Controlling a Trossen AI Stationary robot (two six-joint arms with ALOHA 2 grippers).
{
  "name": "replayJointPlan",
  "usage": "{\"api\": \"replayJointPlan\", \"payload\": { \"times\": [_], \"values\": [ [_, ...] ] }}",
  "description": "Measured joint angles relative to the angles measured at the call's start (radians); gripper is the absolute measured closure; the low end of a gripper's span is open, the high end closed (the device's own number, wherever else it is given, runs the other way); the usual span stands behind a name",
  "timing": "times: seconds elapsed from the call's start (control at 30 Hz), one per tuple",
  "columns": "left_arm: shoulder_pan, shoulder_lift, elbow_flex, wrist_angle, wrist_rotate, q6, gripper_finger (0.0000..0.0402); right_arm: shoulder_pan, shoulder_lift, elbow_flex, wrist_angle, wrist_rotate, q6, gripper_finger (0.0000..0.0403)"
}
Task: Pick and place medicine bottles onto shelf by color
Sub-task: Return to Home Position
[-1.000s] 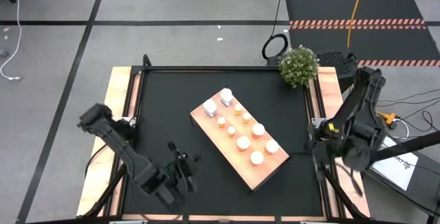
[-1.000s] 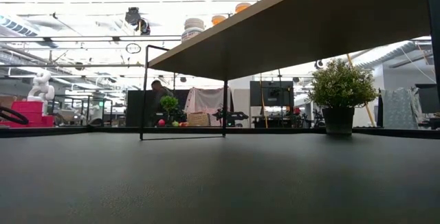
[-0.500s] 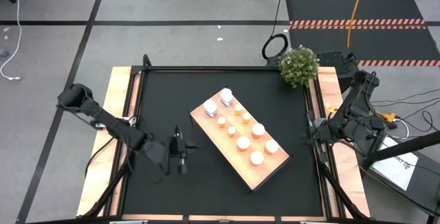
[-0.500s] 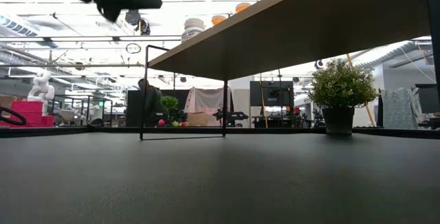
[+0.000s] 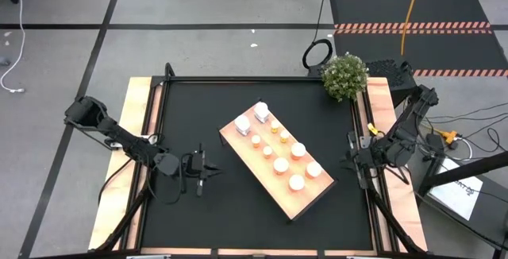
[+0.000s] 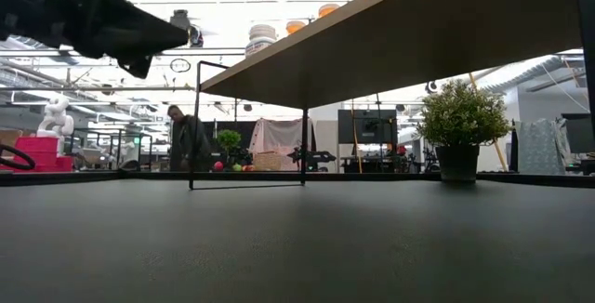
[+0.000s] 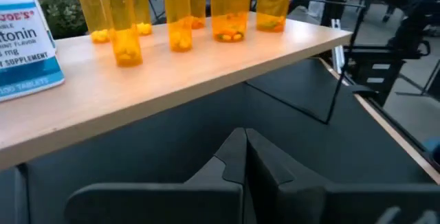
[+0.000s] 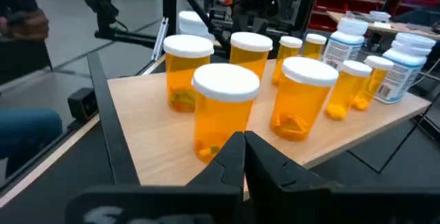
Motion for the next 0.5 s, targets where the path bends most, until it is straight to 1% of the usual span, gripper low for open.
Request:
{"api": "replayJointPlan", "payload": {
  "times": [0.17,0.3,0.4,0.5],
  "values": [
    [0.003,0.0,-0.024,0.017,0.001,-0.001,0.0389,-0.045,-0.027,-0.06,0.072,-0.077,-0.011,0.0403],
    [0.01,0.0,-0.025,0.016,0.001,0.008,0.0394,-0.087,-0.059,-0.103,0.108,-0.136,-0.023,0.0403],
    [0.018,0.0,-0.025,0.016,0.001,0.018,0.0398,-0.123,-0.083,-0.127,0.12,-0.184,-0.031,0.0403],
    [0.029,0.0,-0.025,0.016,0.001,0.018,0.0391,-0.164,-0.104,-0.146,0.117,-0.229,-0.032,0.0403]
  ]
}}
